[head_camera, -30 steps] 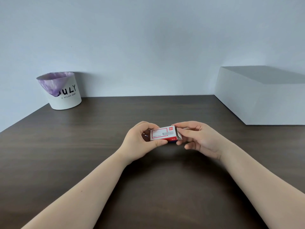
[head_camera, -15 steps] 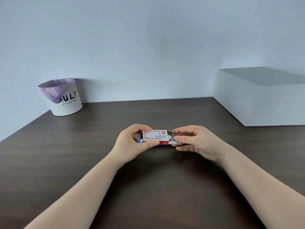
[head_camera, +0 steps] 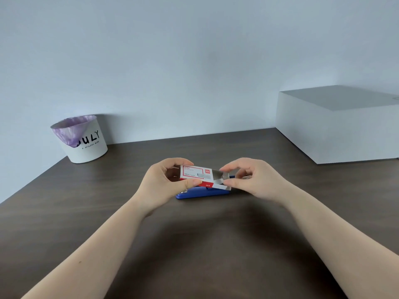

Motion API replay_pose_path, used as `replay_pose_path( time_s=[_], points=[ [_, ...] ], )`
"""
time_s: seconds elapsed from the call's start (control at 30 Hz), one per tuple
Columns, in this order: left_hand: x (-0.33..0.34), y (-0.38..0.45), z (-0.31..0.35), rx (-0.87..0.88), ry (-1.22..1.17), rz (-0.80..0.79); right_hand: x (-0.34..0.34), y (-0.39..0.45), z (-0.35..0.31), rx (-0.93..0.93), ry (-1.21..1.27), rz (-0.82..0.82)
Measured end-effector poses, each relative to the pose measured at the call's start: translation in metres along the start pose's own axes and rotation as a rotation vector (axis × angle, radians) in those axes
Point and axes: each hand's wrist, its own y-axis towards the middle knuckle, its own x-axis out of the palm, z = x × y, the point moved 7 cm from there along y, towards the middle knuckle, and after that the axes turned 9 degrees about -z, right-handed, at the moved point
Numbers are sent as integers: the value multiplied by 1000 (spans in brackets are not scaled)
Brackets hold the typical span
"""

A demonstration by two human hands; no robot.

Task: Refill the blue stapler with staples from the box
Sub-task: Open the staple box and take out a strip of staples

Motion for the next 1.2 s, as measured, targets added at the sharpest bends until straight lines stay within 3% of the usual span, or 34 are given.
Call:
replay_pose_path(
  time_s=[0.2,0.4,0.53,0.63,0.8,0.93,1.2],
  points=[
    [14,-2,-3,-6,-5,-55,14,3,-11,-102,-369,-130],
    [21,0,-15,0,-97,-39,9,1,-14,-144,-381,-88],
    [16,-2,-18,16,-160,15,-9,0,-10,-103,-160,95],
    [11,-4,-22,21,-216,26,-18,-3,-3,-53,285,239],
    [5,-8,-26,15,-294,58,-21,-5,3,-46,817,354],
    [-4,-9,-31,3,-387,111,-3,-4,13,120,1022,264],
    [3,-7,-33,-13,-334,81,33,2,22,377,976,35]
  ],
)
